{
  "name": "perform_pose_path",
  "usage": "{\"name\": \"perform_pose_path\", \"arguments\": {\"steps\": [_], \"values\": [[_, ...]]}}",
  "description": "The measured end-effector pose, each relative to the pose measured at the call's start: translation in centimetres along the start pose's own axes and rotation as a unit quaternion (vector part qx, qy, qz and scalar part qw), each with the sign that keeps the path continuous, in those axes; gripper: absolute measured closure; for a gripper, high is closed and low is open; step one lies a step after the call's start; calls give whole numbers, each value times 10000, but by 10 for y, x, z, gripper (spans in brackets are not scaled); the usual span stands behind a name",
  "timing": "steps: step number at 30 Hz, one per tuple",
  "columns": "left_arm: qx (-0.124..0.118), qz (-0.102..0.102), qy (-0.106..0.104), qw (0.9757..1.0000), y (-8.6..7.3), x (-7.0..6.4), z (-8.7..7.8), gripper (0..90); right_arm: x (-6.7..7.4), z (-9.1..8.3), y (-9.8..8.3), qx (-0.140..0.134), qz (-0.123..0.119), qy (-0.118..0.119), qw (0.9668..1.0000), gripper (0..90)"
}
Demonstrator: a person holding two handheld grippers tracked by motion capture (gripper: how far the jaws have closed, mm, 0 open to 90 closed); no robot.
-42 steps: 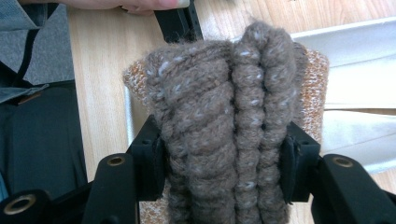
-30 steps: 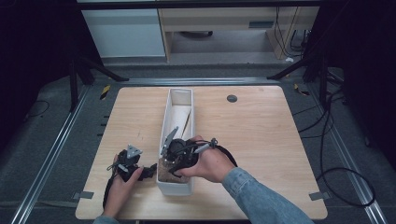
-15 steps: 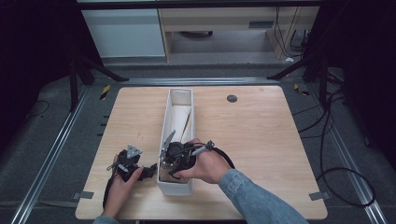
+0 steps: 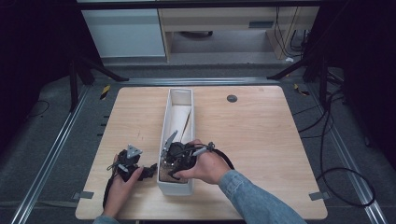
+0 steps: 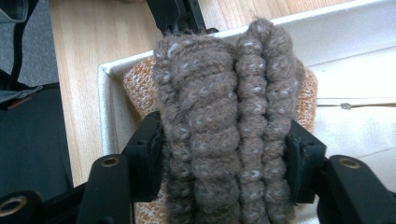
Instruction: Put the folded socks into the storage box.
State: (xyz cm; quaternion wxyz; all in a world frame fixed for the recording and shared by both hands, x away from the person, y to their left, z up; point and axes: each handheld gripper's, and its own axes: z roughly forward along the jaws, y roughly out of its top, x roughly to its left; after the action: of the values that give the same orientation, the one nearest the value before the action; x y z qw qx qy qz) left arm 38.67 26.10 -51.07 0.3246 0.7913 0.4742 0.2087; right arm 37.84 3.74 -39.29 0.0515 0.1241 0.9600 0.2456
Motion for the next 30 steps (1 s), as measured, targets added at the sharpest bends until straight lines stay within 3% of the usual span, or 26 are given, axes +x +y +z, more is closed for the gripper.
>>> {"name": "perform_pose_path", "arguments": {"steps": [13,18,30], "values": [[-2,0,1,10000,0,0,0,0,0,-1,-1,-80,117,-56,9999,255],[-1,1,0,10000,0,0,0,0,0,-4,-1,-96,161,50,9998,181],[0,-1,1,10000,0,0,0,0,-2,-31,-1,-457,176,-19,9988,183]]}}
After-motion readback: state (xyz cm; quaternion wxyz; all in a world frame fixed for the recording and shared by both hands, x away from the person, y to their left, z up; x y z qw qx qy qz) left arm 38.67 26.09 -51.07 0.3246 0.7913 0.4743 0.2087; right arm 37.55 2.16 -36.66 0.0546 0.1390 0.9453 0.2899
